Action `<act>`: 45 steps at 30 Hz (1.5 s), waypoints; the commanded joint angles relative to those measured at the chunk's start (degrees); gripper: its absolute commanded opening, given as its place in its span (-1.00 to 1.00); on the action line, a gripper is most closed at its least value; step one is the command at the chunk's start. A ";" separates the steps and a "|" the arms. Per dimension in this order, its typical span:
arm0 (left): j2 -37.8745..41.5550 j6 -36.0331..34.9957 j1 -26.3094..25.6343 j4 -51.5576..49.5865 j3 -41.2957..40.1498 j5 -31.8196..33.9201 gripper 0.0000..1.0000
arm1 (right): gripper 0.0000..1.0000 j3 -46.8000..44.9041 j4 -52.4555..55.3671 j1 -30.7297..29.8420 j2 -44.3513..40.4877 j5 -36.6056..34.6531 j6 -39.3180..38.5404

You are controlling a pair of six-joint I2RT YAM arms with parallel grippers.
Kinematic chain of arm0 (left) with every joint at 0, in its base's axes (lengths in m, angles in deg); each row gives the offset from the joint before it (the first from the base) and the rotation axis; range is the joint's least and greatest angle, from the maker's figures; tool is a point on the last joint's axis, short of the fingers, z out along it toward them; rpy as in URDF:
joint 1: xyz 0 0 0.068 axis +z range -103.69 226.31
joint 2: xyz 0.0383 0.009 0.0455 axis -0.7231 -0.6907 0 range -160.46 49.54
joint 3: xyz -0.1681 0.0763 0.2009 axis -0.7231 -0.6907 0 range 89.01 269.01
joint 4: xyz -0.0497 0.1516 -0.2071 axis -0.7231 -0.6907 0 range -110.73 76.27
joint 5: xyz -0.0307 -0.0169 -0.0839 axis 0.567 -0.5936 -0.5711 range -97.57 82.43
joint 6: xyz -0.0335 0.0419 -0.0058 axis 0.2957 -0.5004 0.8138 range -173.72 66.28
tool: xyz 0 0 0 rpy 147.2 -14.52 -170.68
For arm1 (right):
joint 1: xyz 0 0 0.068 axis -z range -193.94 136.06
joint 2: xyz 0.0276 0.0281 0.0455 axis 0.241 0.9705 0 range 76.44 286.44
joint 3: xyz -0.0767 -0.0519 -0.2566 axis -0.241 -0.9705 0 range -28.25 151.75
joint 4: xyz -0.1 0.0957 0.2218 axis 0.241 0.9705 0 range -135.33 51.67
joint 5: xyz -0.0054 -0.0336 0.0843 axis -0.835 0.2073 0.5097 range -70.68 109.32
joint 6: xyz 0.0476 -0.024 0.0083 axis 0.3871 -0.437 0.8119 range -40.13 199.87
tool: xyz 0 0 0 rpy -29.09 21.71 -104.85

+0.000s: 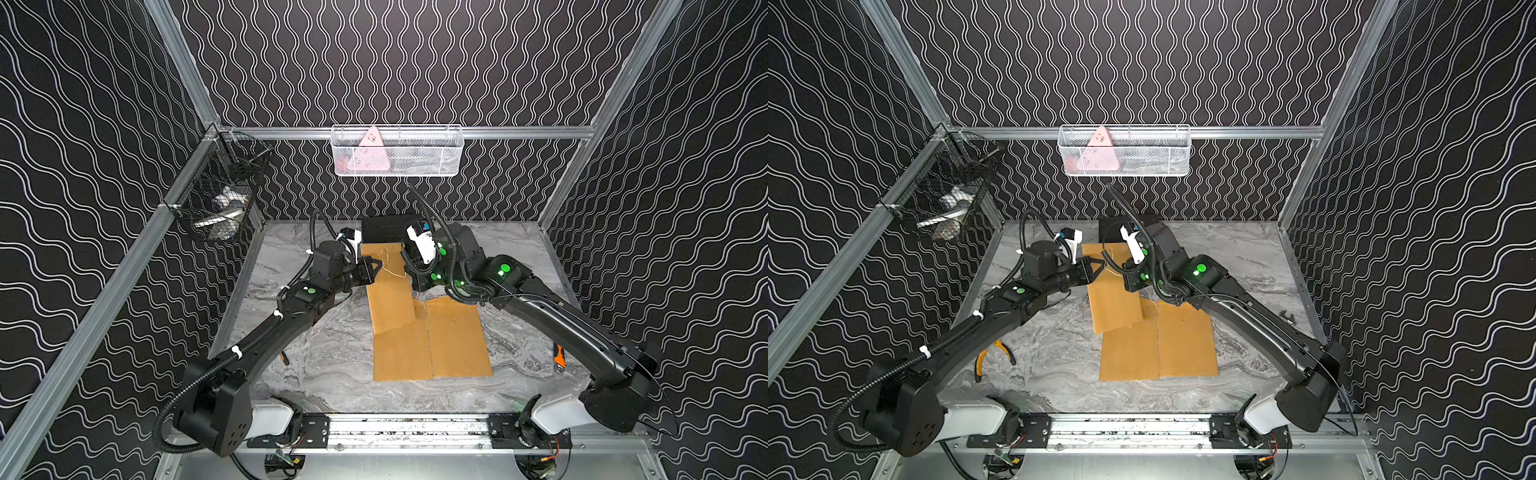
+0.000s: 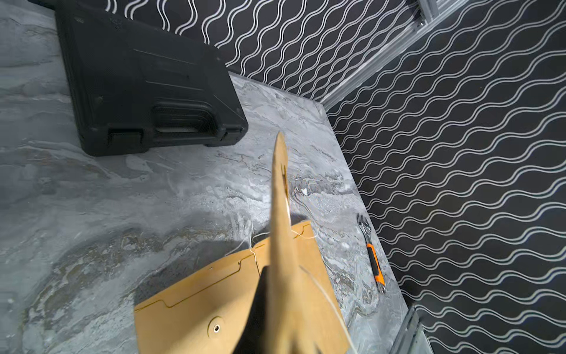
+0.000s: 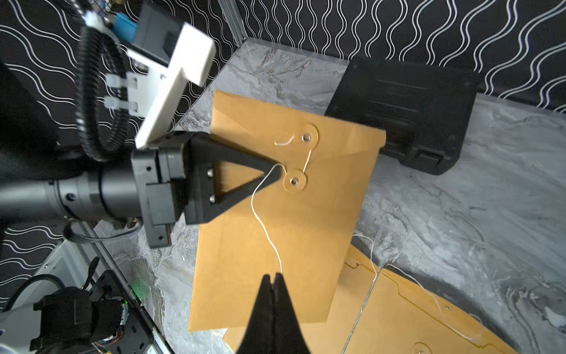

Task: Open the file bag

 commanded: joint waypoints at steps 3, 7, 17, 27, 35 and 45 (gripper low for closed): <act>-0.82 0.16 0.53 3.21 1.94 1.52 -1.00 | -1.00 -4.15 -4.25 -0.04 -1.56 0.67 3.84; -0.69 0.59 1.35 3.64 2.50 1.91 -1.00 | -1.00 -7.64 -5.72 -0.04 -2.36 1.24 5.45; 0.87 0.87 4.26 3.12 3.32 0.52 -1.00 | -1.00 -11.03 -6.55 -0.04 -1.67 0.64 7.16; 2.58 1.39 6.88 3.12 3.26 -0.49 -1.00 | -1.00 -12.59 -6.54 0.09 -1.07 0.44 8.08; 3.38 1.73 8.34 3.21 3.02 -0.92 -1.00 | -1.00 -13.65 -6.15 0.40 -0.71 0.45 8.47; 3.92 1.67 9.52 2.89 3.23 -1.72 -1.00 | -1.00 -15.47 -6.33 2.57 -0.97 0.39 8.65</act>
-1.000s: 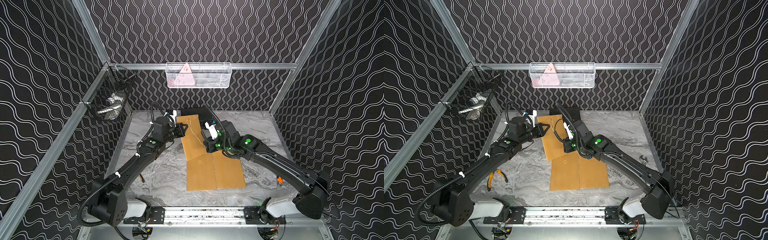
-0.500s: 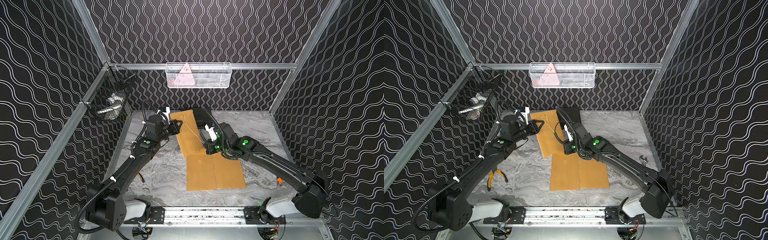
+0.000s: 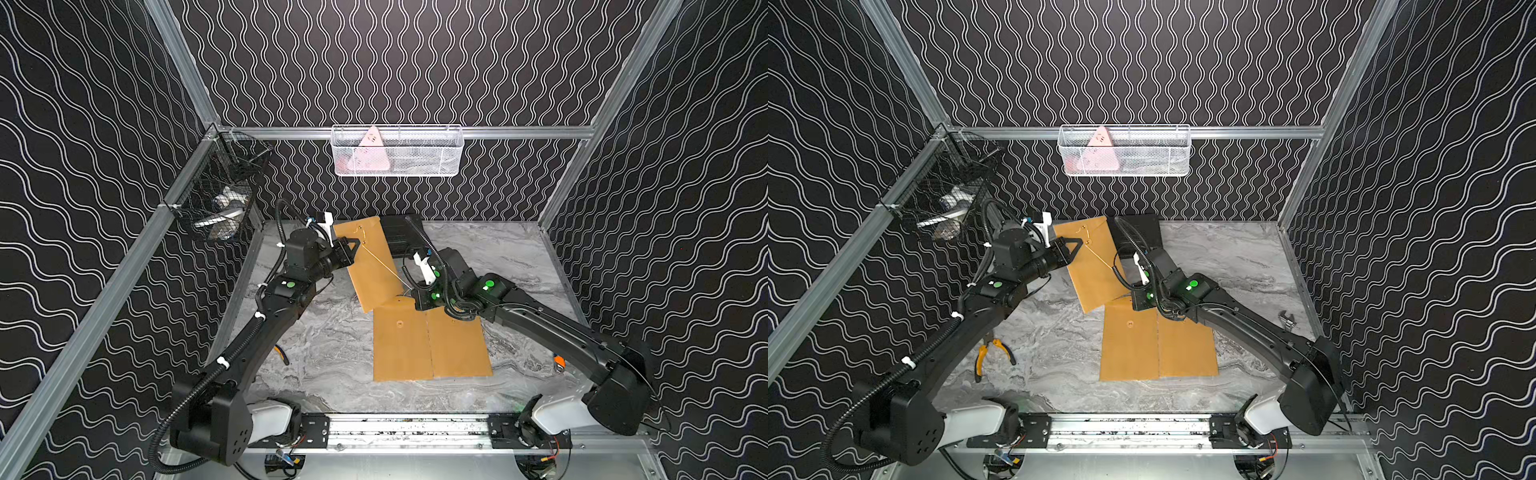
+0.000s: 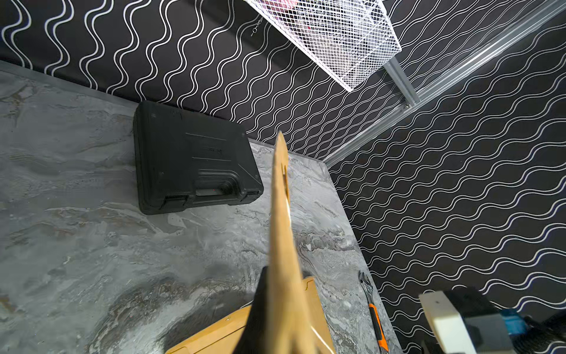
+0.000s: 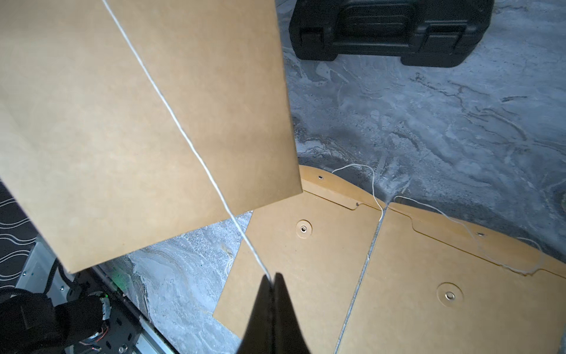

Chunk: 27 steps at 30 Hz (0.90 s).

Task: Open the file bag

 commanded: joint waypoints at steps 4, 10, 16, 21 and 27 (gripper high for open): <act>0.67 0.22 0.46 1.60 0.32 -1.19 -1.00 | -1.00 -0.77 -1.26 1.76 -0.46 -0.53 -0.12; 0.81 0.22 0.53 1.41 -0.02 -1.46 -1.00 | -1.00 -1.34 -1.43 4.70 -1.17 0.18 -0.81; 1.09 -0.10 0.63 1.02 -0.47 -1.72 -1.00 | -1.00 -0.92 -1.08 7.20 -1.26 0.65 -1.94; 1.28 -0.10 0.62 0.89 -0.89 -2.24 -1.00 | -1.00 0.30 -0.39 8.36 -1.17 0.61 -2.88; 1.66 -0.05 0.66 1.06 -1.68 -2.84 -1.00 | -1.00 1.23 0.23 8.76 -1.35 0.15 -3.63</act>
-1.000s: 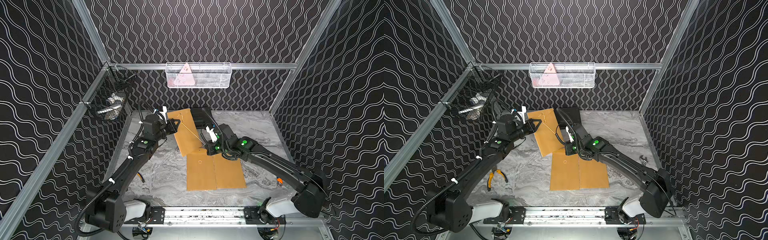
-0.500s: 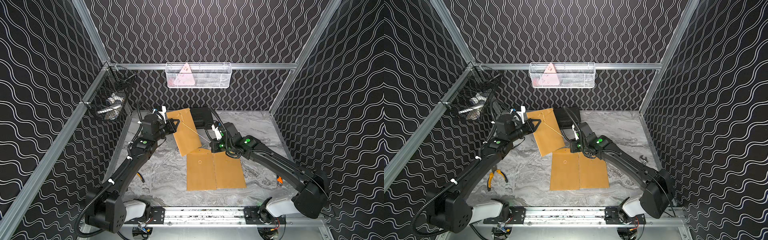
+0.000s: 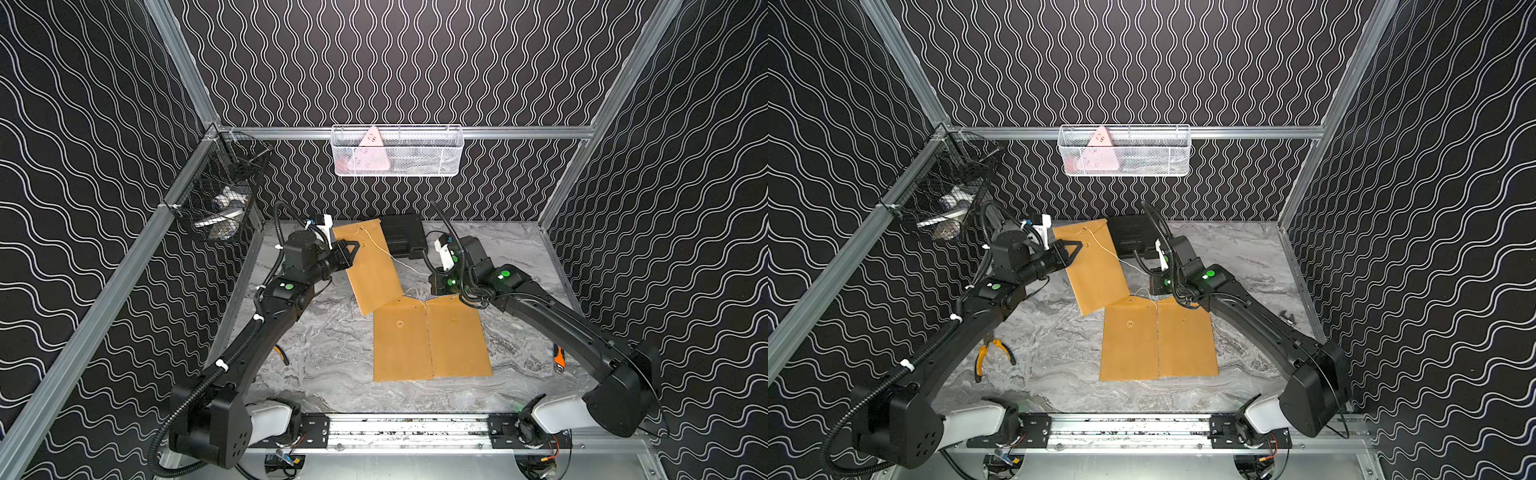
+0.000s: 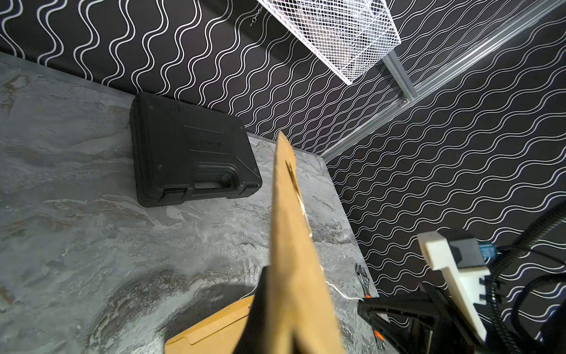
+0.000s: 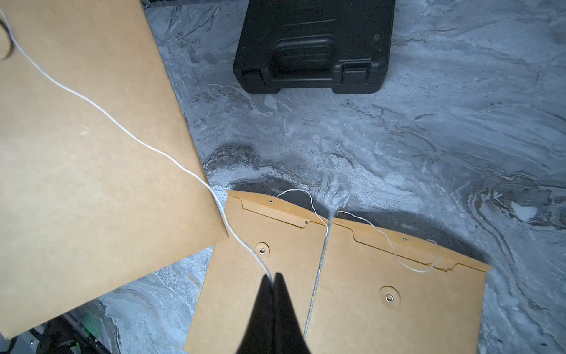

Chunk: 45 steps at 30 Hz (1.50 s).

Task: Open the file bag

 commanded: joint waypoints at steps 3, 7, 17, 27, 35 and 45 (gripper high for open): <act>1.08 -0.38 0.18 1.08 -0.51 -0.68 -1.00 | -0.94 0.04 0.10 0.35 -0.84 -0.97 -0.66; 1.25 -0.58 0.16 1.41 -0.78 -1.65 -1.00 | -0.68 -1.45 0.17 1.42 -1.92 -2.42 -0.05; 0.96 -1.24 0.14 4.45 -2.78 -7.25 -1.00 | -0.28 -5.02 1.48 6.41 -6.39 -4.05 0.00; 1.26 -2.52 -3.18 5.56 -4.78 -10.78 -1.00 | -0.06 -7.00 -2.79 9.95 -7.95 4.19 0.79; 3.47 -5.02 -9.23 6.65 -7.71 -11.48 -1.00 | 0.13 -7.50 -11.24 12.38 -6.85 17.65 4.30; 4.60 -1.98 -10.44 11.44 -10.54 -12.15 -1.00 | 0.18 -12.54 -23.43 12.67 -4.74 28.75 11.37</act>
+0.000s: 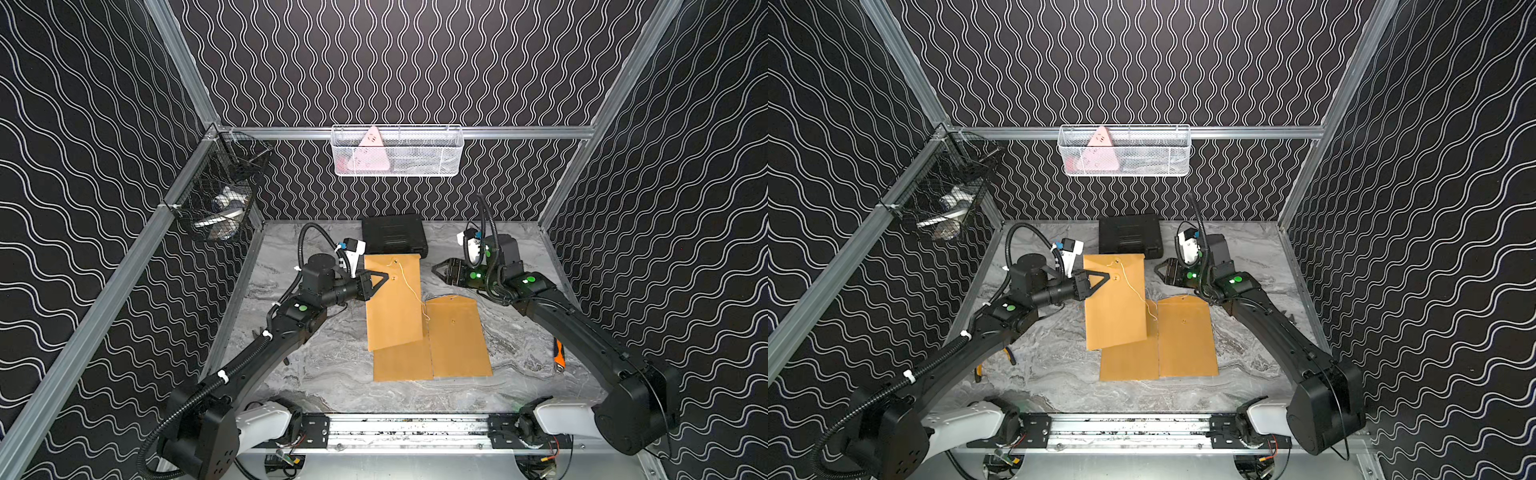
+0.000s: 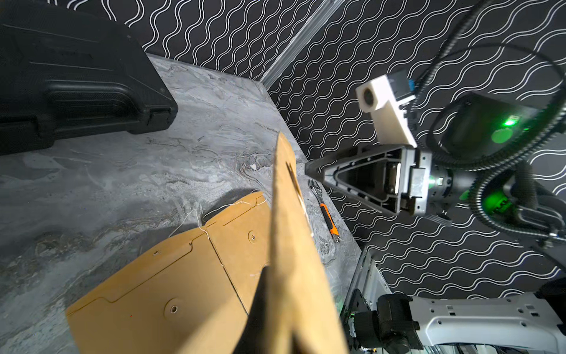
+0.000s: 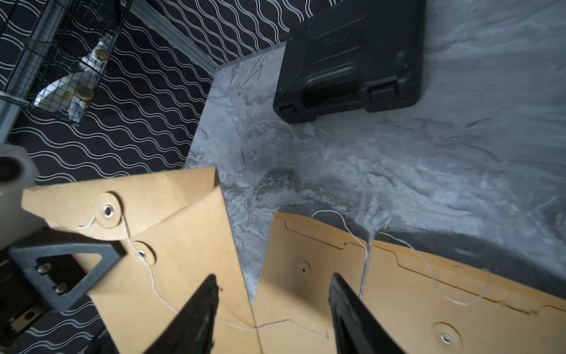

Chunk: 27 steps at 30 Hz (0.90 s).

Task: Open the file bag

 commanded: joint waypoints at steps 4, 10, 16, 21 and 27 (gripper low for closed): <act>0.50 1.29 -0.76 5.11 -0.31 -0.77 -1.00 | 0.18 -1.66 -9.09 -0.05 1.31 6.63 4.60; -0.59 2.42 -1.88 7.11 -0.48 -0.96 -1.00 | 0.18 -2.74 -11.56 -0.05 2.48 7.92 6.10; -1.12 2.74 -3.20 7.76 -0.57 -0.58 -1.00 | 0.19 -2.94 -12.46 -0.05 2.84 8.34 6.43; -1.49 3.95 -4.31 9.45 -1.07 -0.71 -1.00 | 0.19 -2.59 -12.79 -0.05 2.88 8.26 6.29; -1.53 3.74 -5.98 9.43 -1.35 -0.06 -1.00 | 0.19 -2.14 -14.31 -0.05 2.40 8.25 6.94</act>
